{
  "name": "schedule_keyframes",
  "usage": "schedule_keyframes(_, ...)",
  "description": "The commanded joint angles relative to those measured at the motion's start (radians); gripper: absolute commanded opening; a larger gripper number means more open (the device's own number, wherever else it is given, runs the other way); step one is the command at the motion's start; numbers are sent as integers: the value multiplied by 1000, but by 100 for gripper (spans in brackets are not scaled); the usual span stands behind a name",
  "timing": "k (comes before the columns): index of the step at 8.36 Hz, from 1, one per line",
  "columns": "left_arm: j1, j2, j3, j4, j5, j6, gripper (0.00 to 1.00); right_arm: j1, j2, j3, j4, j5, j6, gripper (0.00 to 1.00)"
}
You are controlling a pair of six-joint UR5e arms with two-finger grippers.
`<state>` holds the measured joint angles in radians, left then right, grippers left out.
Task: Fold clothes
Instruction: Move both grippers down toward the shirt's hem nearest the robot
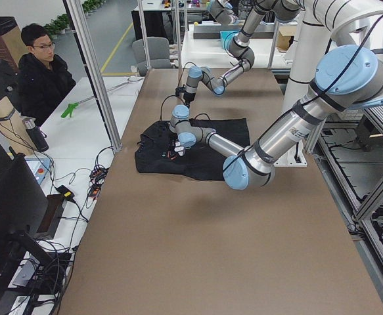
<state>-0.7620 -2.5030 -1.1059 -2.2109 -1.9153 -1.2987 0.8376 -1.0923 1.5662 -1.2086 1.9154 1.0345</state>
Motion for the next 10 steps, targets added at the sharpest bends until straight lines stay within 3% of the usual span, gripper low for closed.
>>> schedule_keyframes(1,79,157,-316,107,104,-152,93,-44,-96,130,-6,-83,304,94)
schedule_keyframes(2,174,235,-439,153,231,-172,93,-154,-197,252,-9,-192,409,94)
schedule_keyframes(4,237,352,-576,163,286,-189,93,-224,-431,435,-17,-242,596,90)
schedule_keyframes(6,247,354,-588,171,297,-189,93,-381,-474,469,-19,-321,902,66)
schedule_keyframes(7,248,351,-586,171,298,-189,93,-447,-491,483,-20,-337,983,60)
schedule_keyframes(9,248,349,-583,172,297,-188,93,-599,-579,564,-22,-381,1003,61)
schedule_keyframes(10,248,345,-582,172,297,-188,93,-653,-593,598,-92,-395,1033,61)
